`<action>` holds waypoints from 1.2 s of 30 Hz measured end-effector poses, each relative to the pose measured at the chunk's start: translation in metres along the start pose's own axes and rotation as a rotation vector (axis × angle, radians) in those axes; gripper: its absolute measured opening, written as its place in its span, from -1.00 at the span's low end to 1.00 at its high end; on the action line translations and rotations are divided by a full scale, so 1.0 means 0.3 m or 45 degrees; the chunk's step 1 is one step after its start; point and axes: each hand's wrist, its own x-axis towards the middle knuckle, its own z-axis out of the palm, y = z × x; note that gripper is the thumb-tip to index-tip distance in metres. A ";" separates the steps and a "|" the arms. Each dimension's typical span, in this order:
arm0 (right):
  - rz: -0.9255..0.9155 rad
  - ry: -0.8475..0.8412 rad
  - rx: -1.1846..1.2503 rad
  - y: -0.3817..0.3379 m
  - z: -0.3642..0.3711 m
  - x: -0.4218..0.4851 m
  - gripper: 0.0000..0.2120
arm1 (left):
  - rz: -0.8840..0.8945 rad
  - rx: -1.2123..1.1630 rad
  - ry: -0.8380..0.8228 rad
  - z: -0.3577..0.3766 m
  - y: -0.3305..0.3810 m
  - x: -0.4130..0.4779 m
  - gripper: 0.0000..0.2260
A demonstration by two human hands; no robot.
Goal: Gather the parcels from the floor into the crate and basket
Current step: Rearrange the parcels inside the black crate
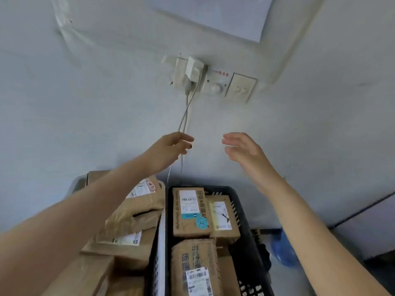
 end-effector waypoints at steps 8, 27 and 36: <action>0.397 -0.254 0.059 0.574 0.118 -0.005 -0.81 | -0.582 -0.069 0.189 0.206 -0.470 -0.209 -0.76; 1.004 -0.107 0.181 1.093 0.203 -0.308 -0.59 | -1.059 -0.042 0.032 0.611 -0.761 -0.334 -0.68; 1.123 -0.431 -0.025 1.152 0.275 -0.538 -0.48 | -0.892 0.576 -0.135 0.775 -0.828 -0.374 -0.47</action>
